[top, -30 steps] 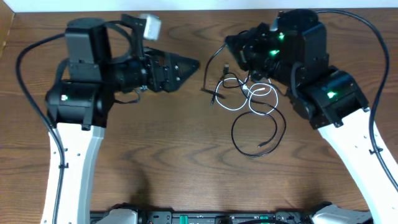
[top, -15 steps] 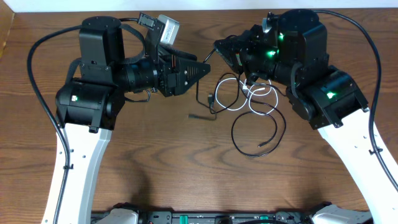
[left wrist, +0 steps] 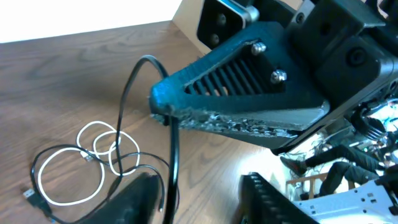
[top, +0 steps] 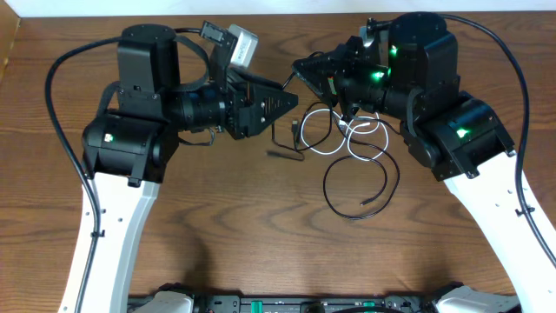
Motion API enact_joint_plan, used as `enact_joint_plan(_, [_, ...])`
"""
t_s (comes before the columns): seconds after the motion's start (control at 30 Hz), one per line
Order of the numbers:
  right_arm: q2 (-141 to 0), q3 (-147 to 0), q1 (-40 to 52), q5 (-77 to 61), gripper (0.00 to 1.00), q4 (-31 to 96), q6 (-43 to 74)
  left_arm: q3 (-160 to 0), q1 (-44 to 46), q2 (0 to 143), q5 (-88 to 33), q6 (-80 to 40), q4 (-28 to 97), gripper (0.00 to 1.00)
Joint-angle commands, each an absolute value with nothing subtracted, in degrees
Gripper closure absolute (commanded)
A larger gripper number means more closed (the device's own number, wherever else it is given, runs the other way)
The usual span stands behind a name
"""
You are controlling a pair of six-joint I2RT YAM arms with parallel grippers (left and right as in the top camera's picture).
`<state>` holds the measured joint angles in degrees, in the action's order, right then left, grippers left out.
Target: Untangle cables
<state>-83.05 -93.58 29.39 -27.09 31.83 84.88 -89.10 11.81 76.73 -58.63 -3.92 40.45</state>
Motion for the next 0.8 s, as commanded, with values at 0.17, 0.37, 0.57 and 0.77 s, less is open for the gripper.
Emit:
enact_joint_plan(0.17, [-82.98,-93.95,30.11,-29.06,0.99,31.68,85.23,-89.95,11.92,76.51,-57.19,-3.01,40.36,0.67])
enact_joint_plan(0.37, [-82.98,-93.95,30.11,-29.12,0.99,31.68,85.23,-89.95,11.92,76.51,-57.19,-3.01,40.36,0.9])
enact_joint_plan(0.57, [-82.98,-93.95,30.11,-29.06,0.98,31.75,82.76,-89.95,11.92,76.51,-57.14,-6.11,39.24,0.92])
enact_joint_plan(0.77, [-82.98,-93.95,29.76,-26.87,0.79,34.7,74.52,-89.97,11.92,75.7,-57.17,-23.22,24.16,0.93])
